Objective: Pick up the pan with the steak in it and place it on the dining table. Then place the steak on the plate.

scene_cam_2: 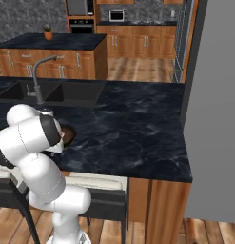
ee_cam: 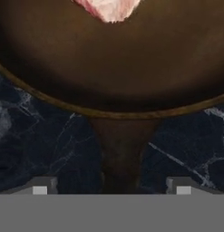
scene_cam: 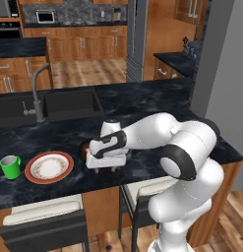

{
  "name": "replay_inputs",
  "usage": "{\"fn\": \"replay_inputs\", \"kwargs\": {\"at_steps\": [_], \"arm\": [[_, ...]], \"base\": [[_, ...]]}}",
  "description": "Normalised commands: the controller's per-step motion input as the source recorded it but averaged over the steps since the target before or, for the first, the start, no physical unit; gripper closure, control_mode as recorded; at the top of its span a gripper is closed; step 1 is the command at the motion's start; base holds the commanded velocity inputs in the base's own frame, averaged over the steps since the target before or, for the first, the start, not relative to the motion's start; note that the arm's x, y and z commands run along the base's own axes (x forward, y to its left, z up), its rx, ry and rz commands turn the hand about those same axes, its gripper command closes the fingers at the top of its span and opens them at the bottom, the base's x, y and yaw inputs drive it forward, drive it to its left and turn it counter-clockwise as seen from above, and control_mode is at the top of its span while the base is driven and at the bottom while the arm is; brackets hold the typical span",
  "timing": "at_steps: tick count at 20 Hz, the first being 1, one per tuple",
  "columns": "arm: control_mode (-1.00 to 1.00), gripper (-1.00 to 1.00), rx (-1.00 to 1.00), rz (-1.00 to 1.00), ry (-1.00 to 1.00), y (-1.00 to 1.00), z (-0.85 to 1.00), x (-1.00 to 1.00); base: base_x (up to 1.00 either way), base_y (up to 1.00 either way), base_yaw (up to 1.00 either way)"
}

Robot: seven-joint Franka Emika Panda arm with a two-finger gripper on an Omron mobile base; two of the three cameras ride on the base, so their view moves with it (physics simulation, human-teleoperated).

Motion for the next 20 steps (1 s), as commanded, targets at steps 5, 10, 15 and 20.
{"fn": "replay_inputs", "kwargs": {"at_steps": [5, 10, 15, 20], "arm": [[-1.00, -1.00, 0.03, -0.06, -0.04, -0.01, 0.50, -0.08], [-1.00, -1.00, 0.04, -0.04, -0.09, -0.13, 0.60, -0.48], [-1.00, -1.00, 0.01, -0.06, -0.07, -0.19, 0.47, -0.29], [-1.00, -1.00, 0.00, -0.10, 0.00, -0.13, 0.13, 0.52]], "base": [[0.00, 0.00, 0.00], [0.00, 0.00, 0.00], [0.00, 0.00, 0.00], [0.00, 0.00, 0.00]]}}
